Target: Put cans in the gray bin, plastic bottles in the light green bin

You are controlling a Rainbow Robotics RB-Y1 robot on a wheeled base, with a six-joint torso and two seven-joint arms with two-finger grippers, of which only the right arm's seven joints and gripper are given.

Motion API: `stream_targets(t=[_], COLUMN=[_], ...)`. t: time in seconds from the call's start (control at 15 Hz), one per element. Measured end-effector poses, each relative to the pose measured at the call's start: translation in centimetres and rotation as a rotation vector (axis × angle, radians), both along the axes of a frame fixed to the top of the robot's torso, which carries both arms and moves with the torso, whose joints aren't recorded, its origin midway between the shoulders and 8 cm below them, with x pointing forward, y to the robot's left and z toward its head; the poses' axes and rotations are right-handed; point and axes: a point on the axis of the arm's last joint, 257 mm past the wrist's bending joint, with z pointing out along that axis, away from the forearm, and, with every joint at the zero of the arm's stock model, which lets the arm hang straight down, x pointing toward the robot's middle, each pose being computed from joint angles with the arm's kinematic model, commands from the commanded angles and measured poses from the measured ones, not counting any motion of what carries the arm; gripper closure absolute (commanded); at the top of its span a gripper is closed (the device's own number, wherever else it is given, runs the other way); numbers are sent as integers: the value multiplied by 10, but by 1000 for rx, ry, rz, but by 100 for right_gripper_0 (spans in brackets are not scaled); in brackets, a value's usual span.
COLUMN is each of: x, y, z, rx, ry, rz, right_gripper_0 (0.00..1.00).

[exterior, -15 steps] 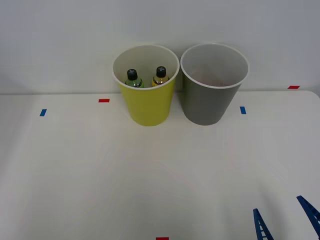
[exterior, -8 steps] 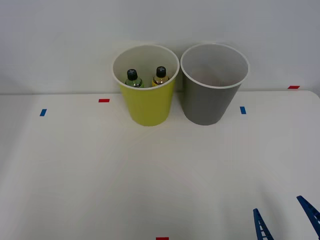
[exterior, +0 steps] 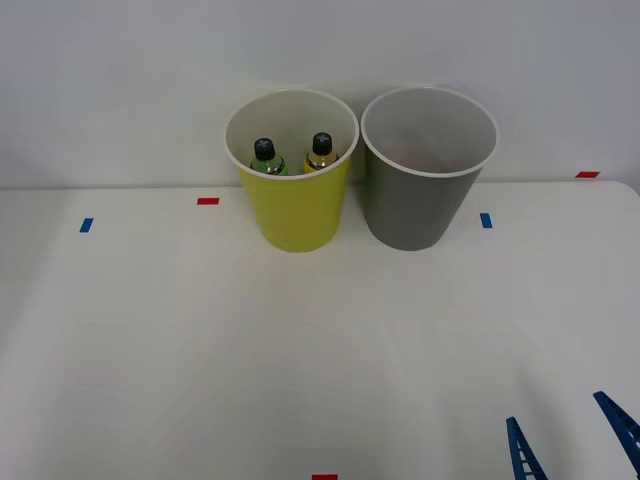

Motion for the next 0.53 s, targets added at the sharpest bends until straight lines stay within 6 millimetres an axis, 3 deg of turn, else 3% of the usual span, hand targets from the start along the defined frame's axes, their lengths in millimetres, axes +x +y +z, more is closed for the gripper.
stream_targets(t=[0.53], x=[0], y=[0], z=[0], rx=[0], ry=[0], rz=[0], right_gripper_0=[0])
